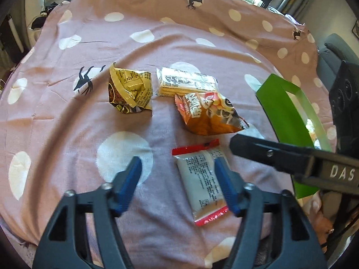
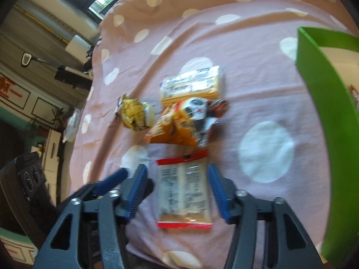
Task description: Organize snacks
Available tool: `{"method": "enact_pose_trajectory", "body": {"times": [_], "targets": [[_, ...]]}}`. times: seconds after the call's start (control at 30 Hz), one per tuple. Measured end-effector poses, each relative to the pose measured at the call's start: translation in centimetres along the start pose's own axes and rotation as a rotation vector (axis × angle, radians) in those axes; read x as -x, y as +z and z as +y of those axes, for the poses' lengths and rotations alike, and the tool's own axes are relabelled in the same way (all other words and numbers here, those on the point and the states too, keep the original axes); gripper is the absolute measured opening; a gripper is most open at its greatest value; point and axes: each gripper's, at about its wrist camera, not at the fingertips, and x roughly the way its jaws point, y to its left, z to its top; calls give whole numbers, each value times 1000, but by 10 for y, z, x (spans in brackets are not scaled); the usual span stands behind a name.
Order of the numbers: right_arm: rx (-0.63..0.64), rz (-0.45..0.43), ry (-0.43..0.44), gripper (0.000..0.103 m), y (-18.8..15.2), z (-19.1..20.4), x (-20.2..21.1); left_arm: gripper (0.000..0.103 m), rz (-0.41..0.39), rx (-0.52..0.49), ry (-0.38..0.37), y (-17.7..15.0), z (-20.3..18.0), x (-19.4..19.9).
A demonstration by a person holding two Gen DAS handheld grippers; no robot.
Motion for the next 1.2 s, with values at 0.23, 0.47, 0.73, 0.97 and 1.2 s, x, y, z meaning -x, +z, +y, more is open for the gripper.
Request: {"method": "enact_pose_trajectory", "body": {"times": [0.23,0.47,0.73,0.97,1.2], "targets": [[-59,73,11,66,3,-19,-24,68,86,28,-26,-6,-4,-32],[-8,100,41,66,-3,-5,-43,46,56,6,-82,-9,-17,-32],[24,35,66,61,-4,9,-16,46,-64,-36,-53,1,-32,3],[47,-161,46,61,-4,7,53,46,-207,-162,-111,14,-84,40],[-21,-353,-2,61,-1,-32,114,46,-285,-292,-173,25,-148,41]]}}
